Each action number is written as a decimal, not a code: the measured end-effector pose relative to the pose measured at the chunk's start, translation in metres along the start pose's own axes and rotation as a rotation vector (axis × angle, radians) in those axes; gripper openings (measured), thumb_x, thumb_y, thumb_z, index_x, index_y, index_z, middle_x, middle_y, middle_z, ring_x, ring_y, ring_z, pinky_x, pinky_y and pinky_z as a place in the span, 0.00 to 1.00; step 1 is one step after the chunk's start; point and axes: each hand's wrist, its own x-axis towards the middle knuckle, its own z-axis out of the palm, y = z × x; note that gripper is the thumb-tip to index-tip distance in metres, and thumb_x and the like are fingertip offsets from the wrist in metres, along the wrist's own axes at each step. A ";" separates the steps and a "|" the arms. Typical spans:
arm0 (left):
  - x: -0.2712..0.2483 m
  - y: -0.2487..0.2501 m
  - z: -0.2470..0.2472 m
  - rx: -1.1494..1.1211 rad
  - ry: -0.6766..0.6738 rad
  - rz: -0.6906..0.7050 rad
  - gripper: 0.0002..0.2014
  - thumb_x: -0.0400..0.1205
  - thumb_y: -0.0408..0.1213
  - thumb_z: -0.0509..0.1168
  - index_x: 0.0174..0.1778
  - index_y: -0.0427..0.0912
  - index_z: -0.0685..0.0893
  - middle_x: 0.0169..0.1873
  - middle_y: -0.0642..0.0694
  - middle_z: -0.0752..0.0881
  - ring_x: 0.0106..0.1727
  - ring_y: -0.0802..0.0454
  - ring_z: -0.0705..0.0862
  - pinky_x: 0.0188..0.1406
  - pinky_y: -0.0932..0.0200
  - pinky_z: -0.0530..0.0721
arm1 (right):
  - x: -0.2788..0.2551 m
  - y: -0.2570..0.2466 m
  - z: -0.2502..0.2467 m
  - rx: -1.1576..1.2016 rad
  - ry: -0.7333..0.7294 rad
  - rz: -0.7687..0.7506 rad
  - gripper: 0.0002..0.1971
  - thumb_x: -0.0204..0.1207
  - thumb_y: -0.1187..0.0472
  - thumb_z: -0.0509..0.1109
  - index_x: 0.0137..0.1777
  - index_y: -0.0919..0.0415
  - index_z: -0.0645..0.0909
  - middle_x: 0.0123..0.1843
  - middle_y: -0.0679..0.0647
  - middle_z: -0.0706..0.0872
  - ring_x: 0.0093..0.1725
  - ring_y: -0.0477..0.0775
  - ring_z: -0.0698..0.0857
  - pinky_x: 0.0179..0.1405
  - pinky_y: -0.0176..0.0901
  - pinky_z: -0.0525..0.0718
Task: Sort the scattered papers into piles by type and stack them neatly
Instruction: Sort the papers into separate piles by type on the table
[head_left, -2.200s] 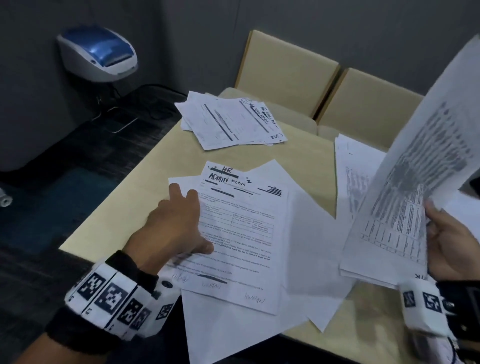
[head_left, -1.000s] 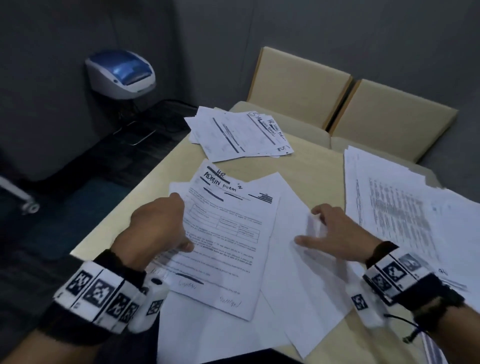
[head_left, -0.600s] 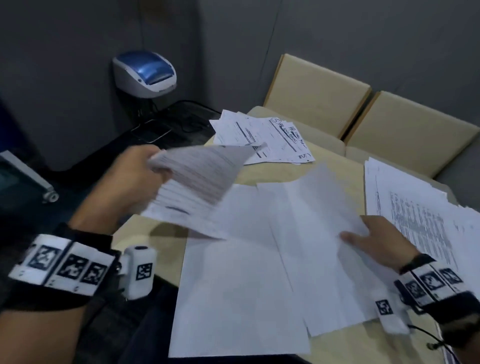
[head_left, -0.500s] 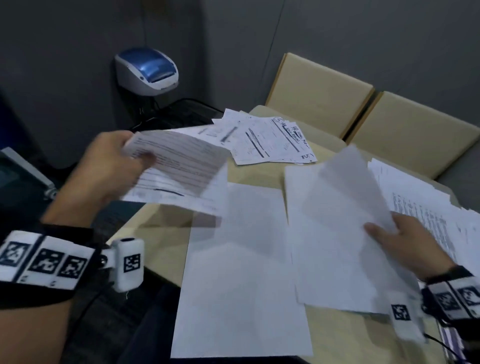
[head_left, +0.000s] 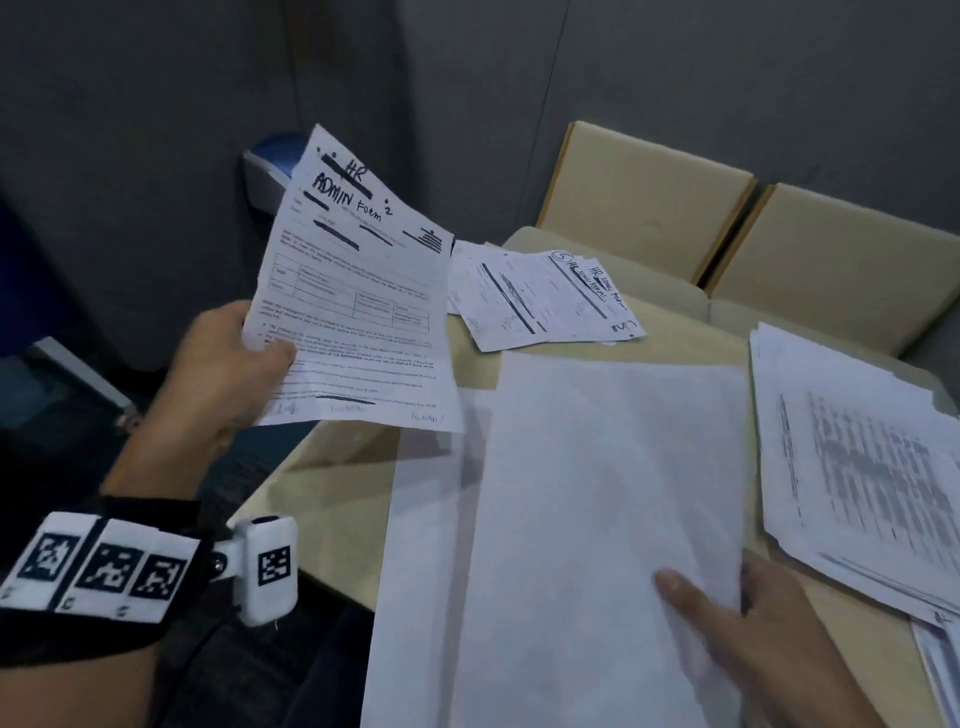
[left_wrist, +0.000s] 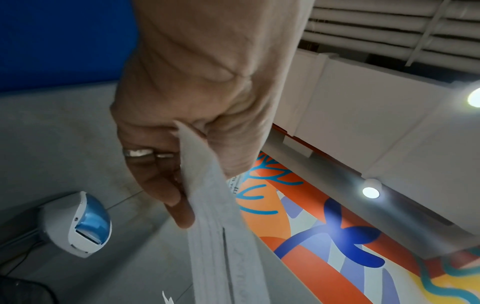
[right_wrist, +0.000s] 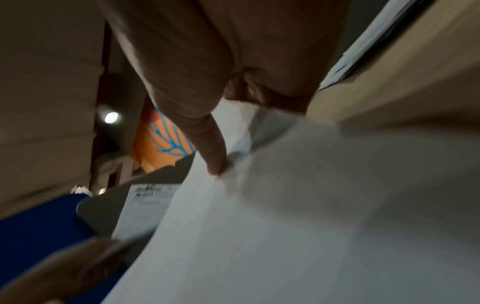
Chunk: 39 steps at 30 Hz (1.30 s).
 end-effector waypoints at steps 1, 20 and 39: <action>-0.001 0.003 0.001 0.023 -0.004 0.005 0.14 0.85 0.26 0.69 0.65 0.42 0.87 0.54 0.47 0.91 0.50 0.50 0.91 0.46 0.54 0.87 | -0.001 0.005 0.012 -0.031 -0.084 -0.014 0.17 0.68 0.61 0.87 0.57 0.54 0.91 0.49 0.49 0.96 0.46 0.48 0.96 0.48 0.49 0.93; 0.148 0.113 0.184 0.357 -0.473 0.090 0.10 0.80 0.30 0.79 0.53 0.31 0.90 0.45 0.39 0.90 0.42 0.46 0.88 0.38 0.53 0.88 | 0.018 0.060 0.086 -0.368 0.578 -0.550 0.14 0.64 0.57 0.55 0.21 0.60 0.72 0.26 0.51 0.75 0.27 0.51 0.65 0.32 0.43 0.55; -0.043 0.027 0.078 0.995 -0.669 0.052 0.43 0.77 0.75 0.64 0.82 0.52 0.70 0.79 0.46 0.69 0.80 0.40 0.70 0.78 0.41 0.74 | -0.002 0.051 0.062 -0.455 0.282 -0.611 0.24 0.66 0.40 0.66 0.62 0.48 0.76 0.53 0.58 0.84 0.49 0.60 0.79 0.49 0.46 0.69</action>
